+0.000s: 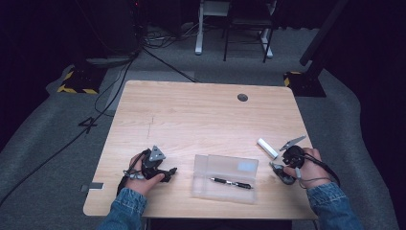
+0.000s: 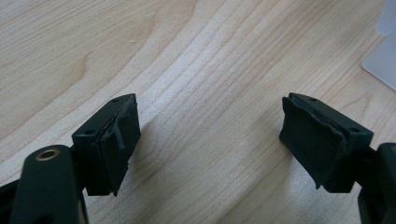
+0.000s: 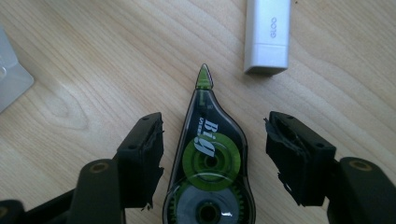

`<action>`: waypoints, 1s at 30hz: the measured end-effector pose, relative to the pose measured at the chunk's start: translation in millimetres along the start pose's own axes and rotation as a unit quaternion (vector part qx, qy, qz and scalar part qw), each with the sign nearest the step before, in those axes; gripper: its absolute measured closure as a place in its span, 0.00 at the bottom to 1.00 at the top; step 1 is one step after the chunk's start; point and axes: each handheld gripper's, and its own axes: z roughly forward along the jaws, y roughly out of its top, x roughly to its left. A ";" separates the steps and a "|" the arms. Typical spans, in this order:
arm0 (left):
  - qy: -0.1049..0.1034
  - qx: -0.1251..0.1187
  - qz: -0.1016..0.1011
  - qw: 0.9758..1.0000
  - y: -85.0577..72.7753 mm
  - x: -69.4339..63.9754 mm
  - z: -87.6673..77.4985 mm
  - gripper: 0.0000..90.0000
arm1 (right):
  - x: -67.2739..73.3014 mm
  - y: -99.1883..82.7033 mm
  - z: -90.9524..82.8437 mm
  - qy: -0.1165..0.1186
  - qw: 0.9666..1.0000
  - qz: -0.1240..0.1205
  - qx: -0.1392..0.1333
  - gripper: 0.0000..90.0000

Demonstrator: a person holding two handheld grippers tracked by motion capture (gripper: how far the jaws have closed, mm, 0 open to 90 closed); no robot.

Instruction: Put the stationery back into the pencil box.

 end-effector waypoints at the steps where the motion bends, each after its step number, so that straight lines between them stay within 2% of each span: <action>1: 0.000 0.000 0.002 1.000 0.1 0.2 -0.1 0.22 | -0.4 -0.3 1.0 0.002 1.000 -0.001 0.002 0.42; 11: 0.000 0.000 0.000 1.000 0.0 0.0 0.0 0.22 | 0.5 -1.9 9.4 0.010 0.999 -0.008 0.033 0.46; 17: 0.000 0.000 0.002 1.000 0.0 0.2 -0.1 0.22 | 0.9 -2.3 8.4 0.015 0.999 -0.013 0.038 0.51; 19: 0.000 0.000 0.002 1.000 0.0 0.2 -0.1 0.22 | 0.5 -2.6 7.8 0.019 0.999 -0.013 0.040 0.57; 30: 0.000 0.000 0.002 1.000 0.0 0.2 -0.1 0.22 | 0.9 -1.8 7.5 0.019 0.999 -0.013 0.041 0.58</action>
